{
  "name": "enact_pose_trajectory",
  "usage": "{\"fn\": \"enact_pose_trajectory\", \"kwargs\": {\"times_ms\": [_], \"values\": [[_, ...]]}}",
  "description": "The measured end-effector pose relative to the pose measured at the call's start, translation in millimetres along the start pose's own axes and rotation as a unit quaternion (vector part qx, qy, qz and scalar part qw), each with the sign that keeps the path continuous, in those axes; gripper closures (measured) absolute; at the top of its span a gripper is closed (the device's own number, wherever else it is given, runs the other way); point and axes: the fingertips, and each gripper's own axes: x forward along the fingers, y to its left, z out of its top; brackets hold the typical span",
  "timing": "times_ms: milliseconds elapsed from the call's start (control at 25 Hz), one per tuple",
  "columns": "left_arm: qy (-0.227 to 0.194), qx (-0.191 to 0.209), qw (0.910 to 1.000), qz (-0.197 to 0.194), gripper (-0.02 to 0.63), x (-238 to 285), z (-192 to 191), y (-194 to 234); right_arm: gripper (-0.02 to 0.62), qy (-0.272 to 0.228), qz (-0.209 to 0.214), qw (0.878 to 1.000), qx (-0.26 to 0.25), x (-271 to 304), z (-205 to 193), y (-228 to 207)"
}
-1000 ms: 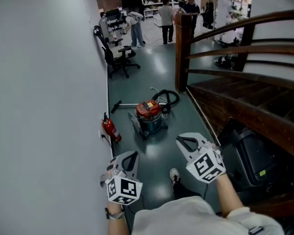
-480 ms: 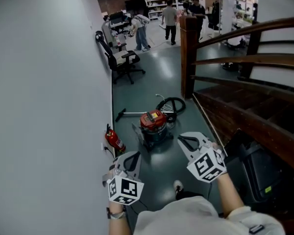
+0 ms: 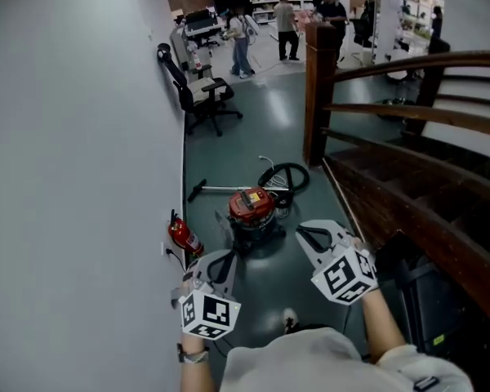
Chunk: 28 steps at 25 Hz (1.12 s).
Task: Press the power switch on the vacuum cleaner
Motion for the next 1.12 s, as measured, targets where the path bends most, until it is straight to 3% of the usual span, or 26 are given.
{"fn": "enact_pose_trajectory", "kwargs": {"times_ms": [520, 1120], "values": [[0.017, -0.012, 0.9998, 0.003, 0.607, 74.1, 7.6, 22.3, 0.565, -0.012, 0.031, 0.999, -0.012, 46.8, -26.9, -52.2], [0.033, -0.011, 0.9993, 0.012, 0.607, 117.6, 14.3, 44.3, 0.565, -0.012, 0.044, 0.999, -0.02, 72.7, -44.1, -92.5]]}}
